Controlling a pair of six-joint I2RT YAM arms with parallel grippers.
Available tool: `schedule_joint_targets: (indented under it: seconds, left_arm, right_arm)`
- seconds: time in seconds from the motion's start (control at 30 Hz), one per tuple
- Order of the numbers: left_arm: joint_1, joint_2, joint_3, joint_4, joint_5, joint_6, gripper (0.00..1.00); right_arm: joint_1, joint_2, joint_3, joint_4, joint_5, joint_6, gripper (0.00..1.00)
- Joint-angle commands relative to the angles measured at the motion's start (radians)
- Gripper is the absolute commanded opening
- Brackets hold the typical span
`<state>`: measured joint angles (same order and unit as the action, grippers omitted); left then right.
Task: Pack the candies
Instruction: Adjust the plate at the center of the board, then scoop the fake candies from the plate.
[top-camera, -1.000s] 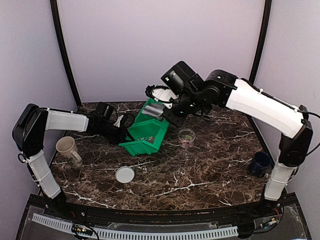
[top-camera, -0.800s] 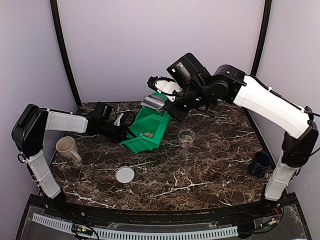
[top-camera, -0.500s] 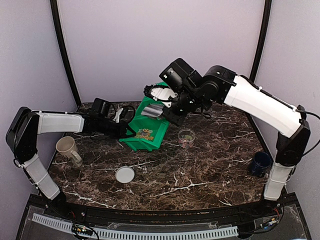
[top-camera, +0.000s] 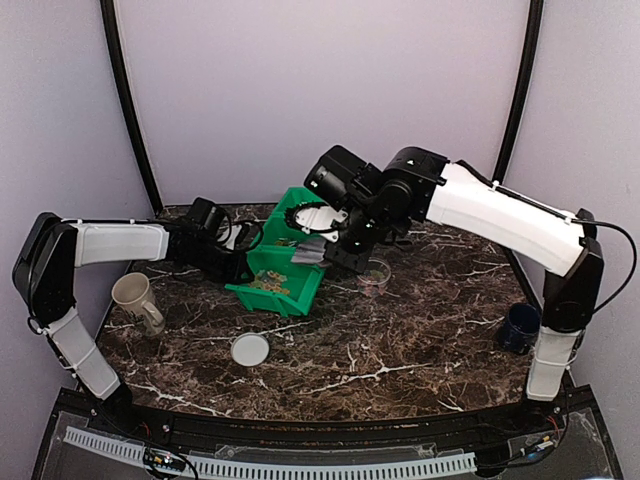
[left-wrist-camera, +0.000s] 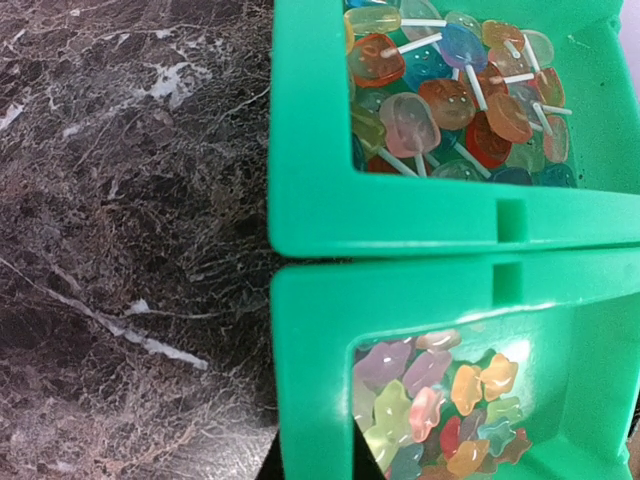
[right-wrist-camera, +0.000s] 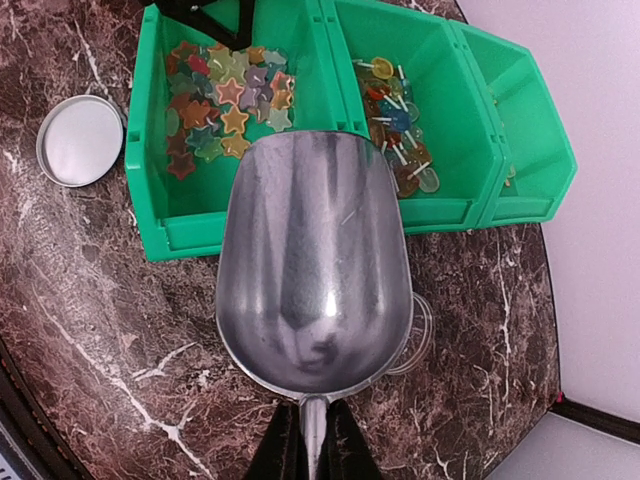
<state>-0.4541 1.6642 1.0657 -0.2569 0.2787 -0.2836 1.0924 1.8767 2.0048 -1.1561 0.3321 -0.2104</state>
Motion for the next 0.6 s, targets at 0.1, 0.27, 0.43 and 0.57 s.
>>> schedule_joint_targets:
  seconds: [0.1, 0.27, 0.43, 0.57]
  left_arm:
    - [-0.028, -0.039, 0.1, 0.098, -0.002, 0.064, 0.0]
    - [-0.037, -0.034, 0.11, 0.077, -0.03, 0.073, 0.0]
    - [-0.045, -0.028, 0.119, 0.061, -0.049, 0.082, 0.0]
    - [-0.065, -0.02, 0.129, 0.042, -0.08, 0.099, 0.0]
  right_arm:
    - [0.007, 0.079, -0.009, 0.001, -0.021, -0.013, 0.0]
    - [0.012, 0.116, -0.008, -0.009, -0.065, -0.009, 0.0]
    - [0.012, 0.165, -0.016, -0.013, -0.043, -0.01, 0.0]
    - [0.012, 0.217, 0.024, -0.019, -0.062, -0.013, 0.0]
